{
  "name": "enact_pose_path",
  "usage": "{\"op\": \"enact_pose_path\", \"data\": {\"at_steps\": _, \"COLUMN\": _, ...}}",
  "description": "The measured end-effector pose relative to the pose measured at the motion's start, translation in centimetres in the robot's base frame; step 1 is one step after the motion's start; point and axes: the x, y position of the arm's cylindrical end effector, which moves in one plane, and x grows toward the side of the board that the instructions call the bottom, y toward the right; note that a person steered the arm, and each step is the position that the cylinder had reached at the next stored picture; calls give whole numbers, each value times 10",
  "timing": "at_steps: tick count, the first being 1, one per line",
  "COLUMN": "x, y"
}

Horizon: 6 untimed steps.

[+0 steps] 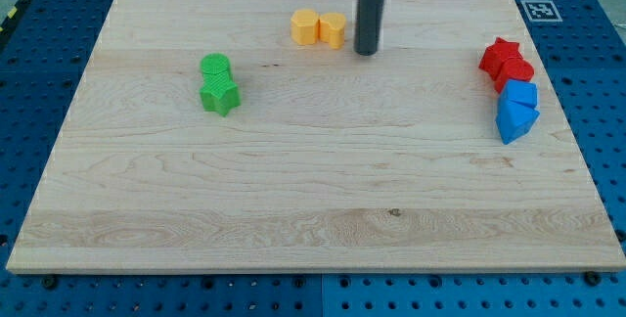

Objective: Move your arm towards the top right

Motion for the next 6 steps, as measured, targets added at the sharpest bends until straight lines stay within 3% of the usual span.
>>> {"op": "enact_pose_path", "data": {"at_steps": 3, "x": -53, "y": 69}}
{"op": "enact_pose_path", "data": {"at_steps": 4, "x": -53, "y": 120}}
{"op": "enact_pose_path", "data": {"at_steps": 6, "x": -54, "y": 136}}
